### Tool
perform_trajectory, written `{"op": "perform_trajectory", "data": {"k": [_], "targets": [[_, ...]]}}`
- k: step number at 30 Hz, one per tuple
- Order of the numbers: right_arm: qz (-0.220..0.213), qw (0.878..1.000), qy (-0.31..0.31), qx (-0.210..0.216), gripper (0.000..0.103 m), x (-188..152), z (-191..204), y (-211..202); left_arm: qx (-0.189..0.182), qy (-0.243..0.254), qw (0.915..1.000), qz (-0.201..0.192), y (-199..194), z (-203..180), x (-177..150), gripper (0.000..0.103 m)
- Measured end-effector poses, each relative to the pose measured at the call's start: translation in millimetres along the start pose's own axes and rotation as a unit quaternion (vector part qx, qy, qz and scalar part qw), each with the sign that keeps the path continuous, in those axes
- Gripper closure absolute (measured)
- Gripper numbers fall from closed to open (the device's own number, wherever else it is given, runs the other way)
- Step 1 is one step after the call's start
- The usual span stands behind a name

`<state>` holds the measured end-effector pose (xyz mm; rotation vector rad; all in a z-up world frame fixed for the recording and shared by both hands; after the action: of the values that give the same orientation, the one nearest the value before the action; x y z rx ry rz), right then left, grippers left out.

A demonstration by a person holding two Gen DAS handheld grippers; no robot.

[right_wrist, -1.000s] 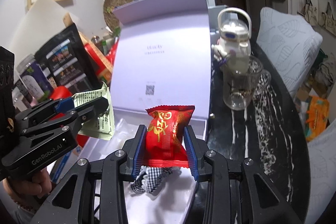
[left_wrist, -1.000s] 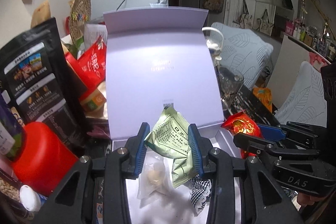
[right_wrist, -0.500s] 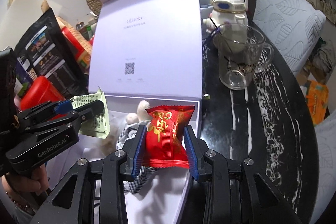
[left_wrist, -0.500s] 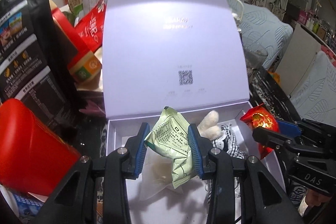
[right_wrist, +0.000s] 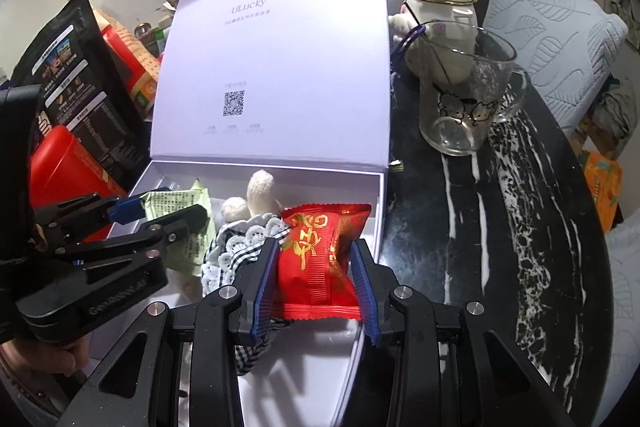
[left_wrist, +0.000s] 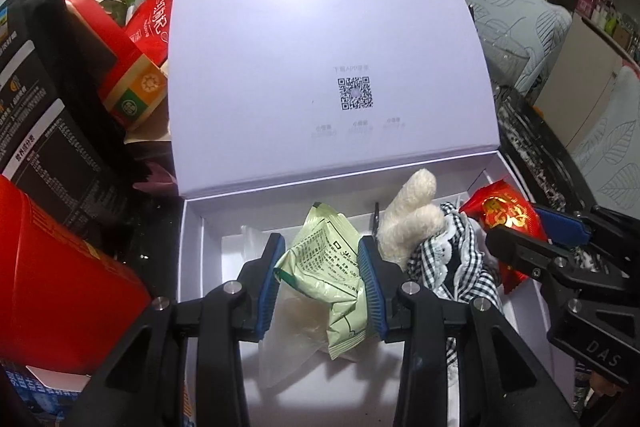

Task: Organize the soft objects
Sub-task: 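Lower both packets into the gift box and open both grippers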

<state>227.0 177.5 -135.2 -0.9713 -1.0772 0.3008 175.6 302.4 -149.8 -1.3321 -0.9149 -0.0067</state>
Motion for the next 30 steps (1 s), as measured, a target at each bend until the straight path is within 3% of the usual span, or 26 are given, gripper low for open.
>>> {"op": "perform_trajectory", "data": {"k": [10, 13, 17, 30], "targets": [[0.007, 1.0, -0.01, 0.0, 0.058, -1.3, 4.3, 1.6, 0.031, 0.009, 0.9994, 0.013, 1.4, -1.0, 1.0, 0.064], [0.006, 1.0, -0.012, -0.001, 0.054, -0.1, 5.3, -1.7, 0.03, 0.004, 0.9995, 0.012, -0.8, -1.9, 2.4, 0.059], [-0.001, 1.0, -0.012, -0.004, 0.051, 2.5, 5.1, -9.3, 0.026, -0.002, 0.9996, -0.004, -11.7, -1.6, 6.5, 0.022], [-0.04, 0.999, -0.016, -0.006, 0.051, 15.4, 8.8, -49.5, 0.022, -0.009, 0.9964, -0.081, -71.5, -6.5, 18.3, 0.021]]}}
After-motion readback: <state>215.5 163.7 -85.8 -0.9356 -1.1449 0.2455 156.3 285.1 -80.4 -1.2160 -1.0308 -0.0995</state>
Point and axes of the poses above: each gripper's, at about its wrist camera, not at the fingertips, and y roughly the way its jaws point, z to its left, x to its top, the point moved 7 cm from there along y, roughly the way its jaws point, and after that the axes turned 7 degrees about -y, right-handed, at the moved point
